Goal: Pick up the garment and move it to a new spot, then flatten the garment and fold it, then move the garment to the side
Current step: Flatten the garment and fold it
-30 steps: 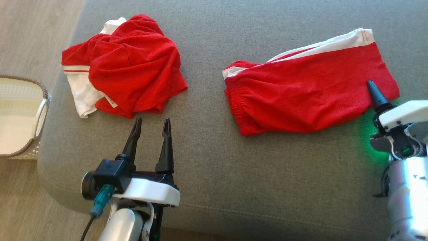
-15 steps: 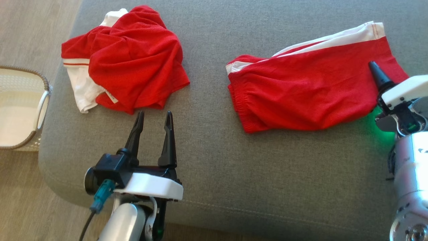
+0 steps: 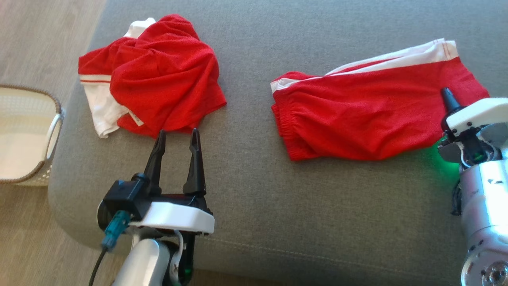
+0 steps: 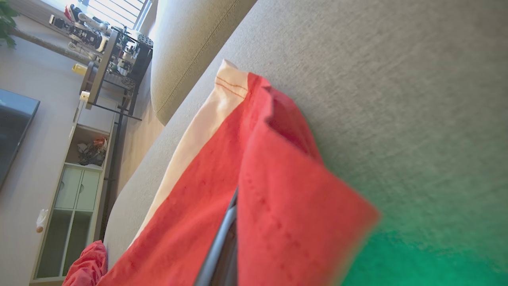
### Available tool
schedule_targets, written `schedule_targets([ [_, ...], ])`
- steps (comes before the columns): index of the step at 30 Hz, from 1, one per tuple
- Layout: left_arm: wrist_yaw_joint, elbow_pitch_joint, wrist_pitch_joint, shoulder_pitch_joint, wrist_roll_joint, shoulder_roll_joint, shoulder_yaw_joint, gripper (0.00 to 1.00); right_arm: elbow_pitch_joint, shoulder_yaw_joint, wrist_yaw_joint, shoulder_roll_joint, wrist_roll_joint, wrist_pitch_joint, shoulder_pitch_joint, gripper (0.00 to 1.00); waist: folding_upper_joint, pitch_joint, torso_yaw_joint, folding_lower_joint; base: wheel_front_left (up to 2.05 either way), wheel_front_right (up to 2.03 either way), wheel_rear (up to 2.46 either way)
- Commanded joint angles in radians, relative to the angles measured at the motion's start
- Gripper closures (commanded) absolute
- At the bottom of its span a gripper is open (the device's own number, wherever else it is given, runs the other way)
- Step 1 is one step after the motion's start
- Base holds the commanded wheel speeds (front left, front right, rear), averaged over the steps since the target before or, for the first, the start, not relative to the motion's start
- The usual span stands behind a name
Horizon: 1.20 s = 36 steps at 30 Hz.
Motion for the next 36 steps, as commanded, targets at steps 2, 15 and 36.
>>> schedule_targets([
  [2,0.001,-0.030,-0.005,-0.010,0.007,0.001,0.036,0.00,-0.001,-0.001,0.000,0.018,0.008,-0.029,0.026,1.00,0.0000,-0.022,-0.018,-0.0001,0.00,0.00,0.00],
  [15,-0.024,-0.011,-0.005,0.045,0.027,0.001,0.062,0.00,0.042,-0.147,0.000,0.029,-0.007,-0.197,0.114,1.00,0.0000,-0.130,-0.087,-0.0001,0.00,0.00,0.00],
  [36,-0.046,-0.007,-0.005,0.057,0.040,0.001,0.078,0.00,-0.091,-0.008,0.000,0.072,-0.012,-0.247,0.096,1.00,0.0000,-0.160,-0.071,-0.0001,0.00,0.00,0.00],
])
